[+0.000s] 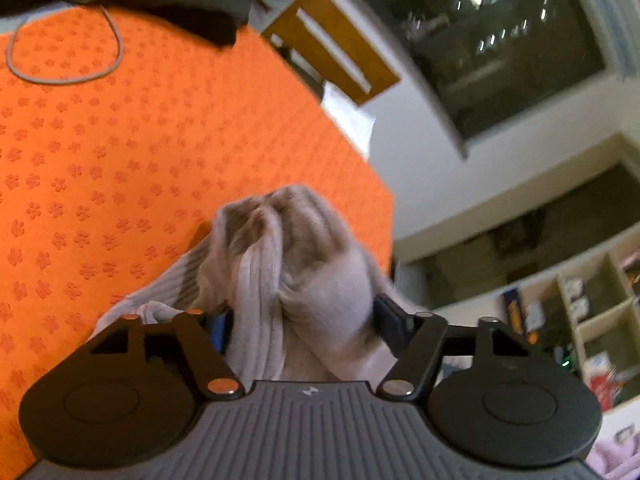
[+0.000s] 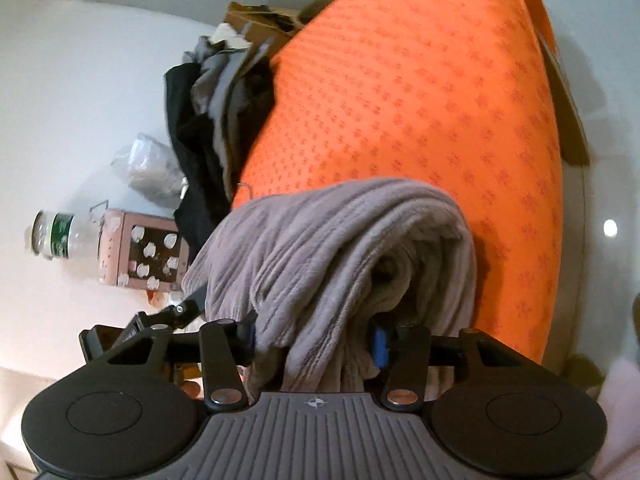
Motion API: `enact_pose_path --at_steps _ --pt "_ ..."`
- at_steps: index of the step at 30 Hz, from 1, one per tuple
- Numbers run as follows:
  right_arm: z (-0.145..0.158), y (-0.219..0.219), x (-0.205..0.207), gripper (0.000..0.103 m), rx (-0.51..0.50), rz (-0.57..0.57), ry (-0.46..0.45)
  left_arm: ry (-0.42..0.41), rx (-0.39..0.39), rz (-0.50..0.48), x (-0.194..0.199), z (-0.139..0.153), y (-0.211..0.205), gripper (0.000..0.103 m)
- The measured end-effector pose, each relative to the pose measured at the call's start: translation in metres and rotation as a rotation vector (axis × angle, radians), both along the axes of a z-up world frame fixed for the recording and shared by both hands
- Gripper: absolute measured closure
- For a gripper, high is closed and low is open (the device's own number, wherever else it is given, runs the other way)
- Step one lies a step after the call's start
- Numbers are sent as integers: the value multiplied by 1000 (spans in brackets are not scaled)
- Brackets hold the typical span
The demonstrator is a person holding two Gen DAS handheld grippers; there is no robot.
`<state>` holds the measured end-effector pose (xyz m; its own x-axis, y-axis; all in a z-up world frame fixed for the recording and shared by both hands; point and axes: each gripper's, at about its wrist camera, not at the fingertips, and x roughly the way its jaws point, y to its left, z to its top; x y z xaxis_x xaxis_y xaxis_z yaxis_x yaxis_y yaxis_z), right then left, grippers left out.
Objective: Fold clothes
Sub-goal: 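Carry the held pants bundle with both tools toward the wooden chair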
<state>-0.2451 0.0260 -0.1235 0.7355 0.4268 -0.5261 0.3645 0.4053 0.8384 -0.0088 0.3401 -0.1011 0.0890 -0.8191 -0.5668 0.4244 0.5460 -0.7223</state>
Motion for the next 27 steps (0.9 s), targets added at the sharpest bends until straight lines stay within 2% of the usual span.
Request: enact_pose_path --at_steps 3,6,9,17,19,22,27 --pt "21 -5 9 53 -63 68 -41 -48 -26 24 -24 19 2 34" --pt "41 -11 21 54 -133 156 -81 -66 -51 113 -51 28 10 35" --pt "54 -17 33 55 -165 249 -113 -71 -85 210 -74 36 20 39" --pt "95 -13 68 55 -229 565 -233 -153 -120 513 -154 76 51 39" --pt "106 -7 79 55 -234 666 -263 -179 -110 601 -180 89 58 39" --pt "122 9 94 55 -230 821 -302 -242 -46 729 -221 107 65 39" --pt "144 59 119 55 -233 1092 -374 -301 17 931 -287 127 81 39"
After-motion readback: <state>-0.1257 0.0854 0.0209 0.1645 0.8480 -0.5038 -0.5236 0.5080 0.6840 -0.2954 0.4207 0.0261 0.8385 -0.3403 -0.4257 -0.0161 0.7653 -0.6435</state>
